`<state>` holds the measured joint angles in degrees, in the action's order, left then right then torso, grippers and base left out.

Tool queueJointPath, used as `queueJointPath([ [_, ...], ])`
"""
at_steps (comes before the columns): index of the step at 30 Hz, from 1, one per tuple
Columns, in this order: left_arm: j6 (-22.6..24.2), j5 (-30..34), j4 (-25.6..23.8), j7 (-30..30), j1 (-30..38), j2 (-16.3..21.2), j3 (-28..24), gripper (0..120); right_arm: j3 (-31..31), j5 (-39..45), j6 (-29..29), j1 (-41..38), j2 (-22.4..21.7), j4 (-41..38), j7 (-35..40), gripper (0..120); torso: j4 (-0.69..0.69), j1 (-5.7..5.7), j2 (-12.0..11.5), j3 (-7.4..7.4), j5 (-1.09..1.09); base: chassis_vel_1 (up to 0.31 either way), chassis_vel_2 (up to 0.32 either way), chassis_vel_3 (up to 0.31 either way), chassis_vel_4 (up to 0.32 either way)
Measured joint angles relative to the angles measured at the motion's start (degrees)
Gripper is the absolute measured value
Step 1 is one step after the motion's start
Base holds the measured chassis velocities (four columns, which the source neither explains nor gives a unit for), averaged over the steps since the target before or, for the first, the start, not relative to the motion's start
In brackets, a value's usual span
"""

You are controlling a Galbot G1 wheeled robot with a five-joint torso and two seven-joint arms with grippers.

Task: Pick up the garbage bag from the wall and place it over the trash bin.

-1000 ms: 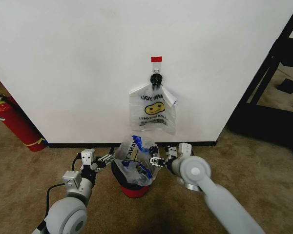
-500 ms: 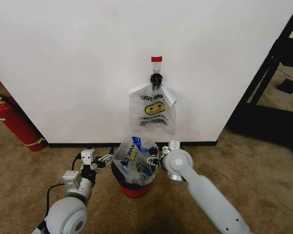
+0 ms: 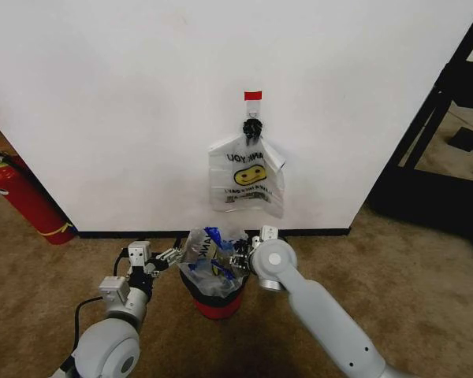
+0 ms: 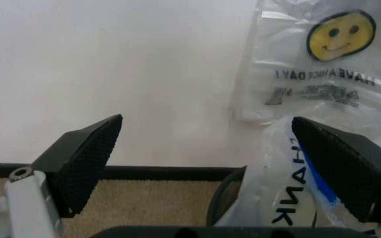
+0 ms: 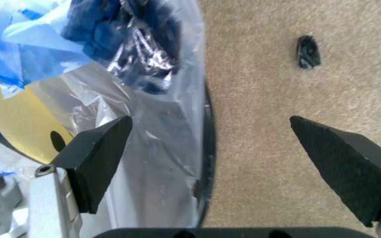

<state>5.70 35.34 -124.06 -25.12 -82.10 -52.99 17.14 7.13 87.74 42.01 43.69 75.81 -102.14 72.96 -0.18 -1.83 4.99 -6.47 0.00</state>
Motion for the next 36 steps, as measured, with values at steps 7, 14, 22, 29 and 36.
queueJointPath([
  [7, 0.4, -0.2, -0.1, 0.0, 0.4, 0.0, -0.8, 100, -1.8, 1.3, 0.0, 1.8, -1.5, -1.6, 0.9, 94, 0.0, 0.0, 0.0, 0.0, 0.0, 0.0, 0.0, 0.0, 0.0],
  [14, 0.5, -0.3, 0.2, 0.0, 0.6, -0.1, -1.1, 100, -3.7, 1.6, 0.0, 3.2, -0.6, 0.3, -0.1, 93, 0.0, 0.0, 0.0, 0.0, 0.0, 0.0, 0.0, 0.0, 0.0],
  [22, 0.5, -0.3, 0.2, 0.0, 0.3, -0.2, -1.0, 100, -4.6, -0.9, 0.0, 2.8, 2.4, 4.6, -3.4, 80, 0.0, 0.0, 0.0, 0.0, 0.0, 0.0, 0.0, 0.0, 0.0],
  [29, 0.3, -0.7, -0.4, 0.0, -0.8, -0.3, -0.8, 100, -4.7, -2.4, 0.0, 3.0, 4.2, 5.7, -4.6, 48, 0.0, 0.0, 0.0, 0.0, 0.0, 0.0, 0.0, 0.0, 0.0],
  [36, 0.3, -1.1, -0.9, 0.0, -1.5, -0.3, -0.8, 100, -5.4, -3.2, 0.0, 3.2, 5.4, 6.4, -4.6, 23, 0.0, 0.0, 0.0, 0.0, 0.0, 0.0, 0.0, 0.0, 0.0],
])
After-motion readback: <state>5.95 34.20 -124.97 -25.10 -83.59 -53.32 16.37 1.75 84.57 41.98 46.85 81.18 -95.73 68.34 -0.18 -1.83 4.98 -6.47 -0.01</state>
